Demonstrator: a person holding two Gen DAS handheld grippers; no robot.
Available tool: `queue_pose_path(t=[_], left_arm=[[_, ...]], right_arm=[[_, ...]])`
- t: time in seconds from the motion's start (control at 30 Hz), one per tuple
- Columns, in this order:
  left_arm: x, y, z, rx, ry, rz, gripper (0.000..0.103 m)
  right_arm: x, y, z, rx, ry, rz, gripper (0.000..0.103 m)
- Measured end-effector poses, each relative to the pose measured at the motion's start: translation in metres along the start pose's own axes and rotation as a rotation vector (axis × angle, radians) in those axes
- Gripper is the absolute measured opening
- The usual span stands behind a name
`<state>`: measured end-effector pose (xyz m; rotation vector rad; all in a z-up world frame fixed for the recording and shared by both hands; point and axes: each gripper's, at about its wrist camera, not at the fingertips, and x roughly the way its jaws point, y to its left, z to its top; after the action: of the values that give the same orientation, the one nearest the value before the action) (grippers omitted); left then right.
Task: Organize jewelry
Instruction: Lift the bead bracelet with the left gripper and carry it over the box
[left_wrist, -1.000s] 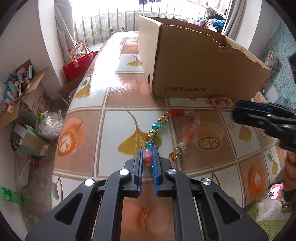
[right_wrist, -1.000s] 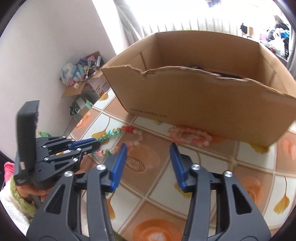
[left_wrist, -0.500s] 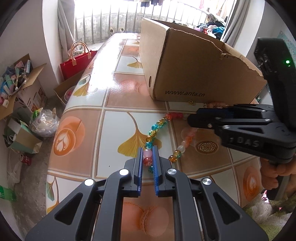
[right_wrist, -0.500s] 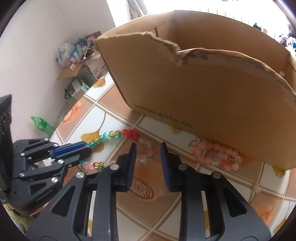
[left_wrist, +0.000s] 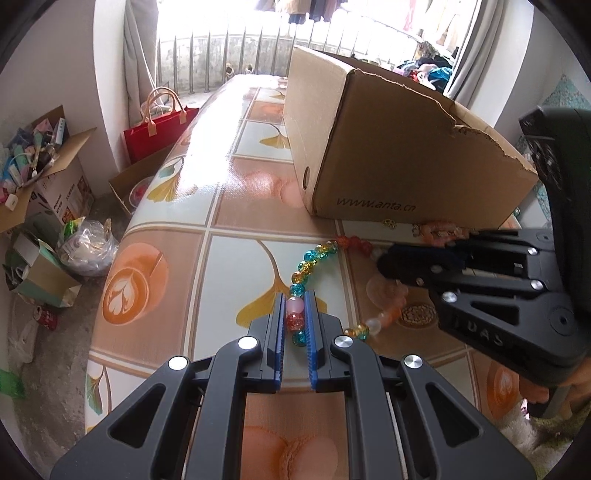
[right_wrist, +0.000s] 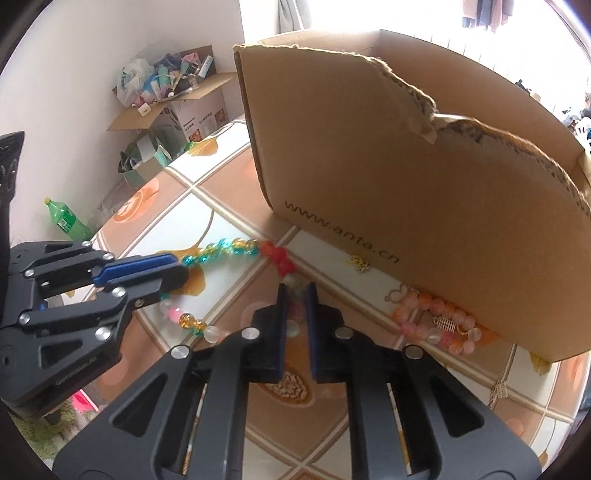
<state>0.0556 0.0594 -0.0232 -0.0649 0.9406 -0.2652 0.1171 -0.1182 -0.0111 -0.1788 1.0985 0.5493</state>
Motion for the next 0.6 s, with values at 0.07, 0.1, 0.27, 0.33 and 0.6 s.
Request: queue_pose_path(t=[0.07, 0.1, 0.27, 0.33, 0.6], left_arm=[[-0.001, 0.0, 0.001, -0.011, -0.005, -0.015, 0.01], [-0.003, -0.001, 0.002, -0.012, -0.012, -0.016, 0.01], [-0.029, -0.006, 0.013, -0.001, -0.068, -0.028, 0.01], [-0.044, -0.011, 0.022, 0.014, -0.097, -0.031, 0.01], [-0.114, -0.049, 0.103, 0.176, -0.29, -0.077, 0.01]], right_arm=[[-0.005, -0.004, -0.002, 0.022, -0.011, 0.018, 0.009], [-0.009, -0.004, -0.003, 0.027, -0.022, 0.018, 0.009], [-0.034, -0.009, -0.003, 0.048, -0.081, 0.027, 0.009], [-0.054, -0.009, 0.0, 0.053, -0.126, 0.03, 0.009], [-0.139, -0.026, 0.046, -0.01, -0.369, -0.017, 0.009]])
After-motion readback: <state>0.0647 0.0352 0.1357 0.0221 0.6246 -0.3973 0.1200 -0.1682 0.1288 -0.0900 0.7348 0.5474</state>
